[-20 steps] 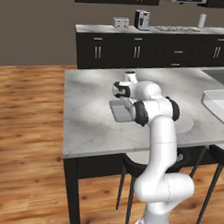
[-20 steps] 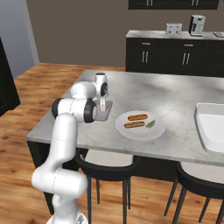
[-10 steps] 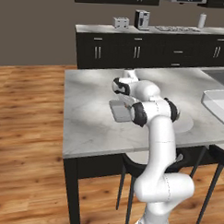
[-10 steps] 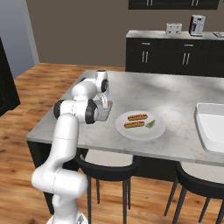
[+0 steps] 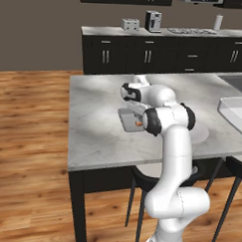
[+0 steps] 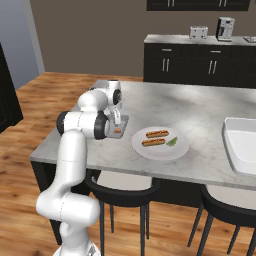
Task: Place one cooked food and one vegetable from the large plate to each tupperware container.
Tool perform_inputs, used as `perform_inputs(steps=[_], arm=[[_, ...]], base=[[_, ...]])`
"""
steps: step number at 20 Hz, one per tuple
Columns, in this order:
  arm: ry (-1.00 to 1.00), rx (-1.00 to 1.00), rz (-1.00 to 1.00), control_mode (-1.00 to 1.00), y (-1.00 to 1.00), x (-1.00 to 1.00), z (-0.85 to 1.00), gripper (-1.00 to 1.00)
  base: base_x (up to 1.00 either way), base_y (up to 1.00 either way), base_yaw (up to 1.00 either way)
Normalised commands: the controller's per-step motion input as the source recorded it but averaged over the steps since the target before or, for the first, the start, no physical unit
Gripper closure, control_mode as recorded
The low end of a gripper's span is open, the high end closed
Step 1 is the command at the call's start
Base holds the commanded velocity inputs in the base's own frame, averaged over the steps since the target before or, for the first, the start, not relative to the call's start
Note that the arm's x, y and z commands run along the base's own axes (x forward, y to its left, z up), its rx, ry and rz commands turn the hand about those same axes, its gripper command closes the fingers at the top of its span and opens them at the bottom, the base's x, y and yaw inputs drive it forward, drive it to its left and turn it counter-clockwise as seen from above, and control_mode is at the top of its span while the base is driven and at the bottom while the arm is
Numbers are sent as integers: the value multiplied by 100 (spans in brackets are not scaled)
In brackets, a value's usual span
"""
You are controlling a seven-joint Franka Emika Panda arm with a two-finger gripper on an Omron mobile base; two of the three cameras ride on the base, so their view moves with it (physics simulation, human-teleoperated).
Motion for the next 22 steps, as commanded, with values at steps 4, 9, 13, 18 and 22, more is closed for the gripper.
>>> perform_inputs(steps=[4, 9, 13, 18, 22], arm=[[-10, 0, 4, -100, 1, -12, 4, -100], [-15, -2, 0, -100, -6, -37, 35, -100], [-16, 2, -1, -100, -60, -93, 34, -100], [-9, 8, 1, -100, -84, -84, 2, -100], [2, 15, 0, -100, -99, -1, 0, -100]], base=[[0, 0, 0], [0, 0, 0], [0, 0, 0], [0, 0, 0], [0, 0, 0]])
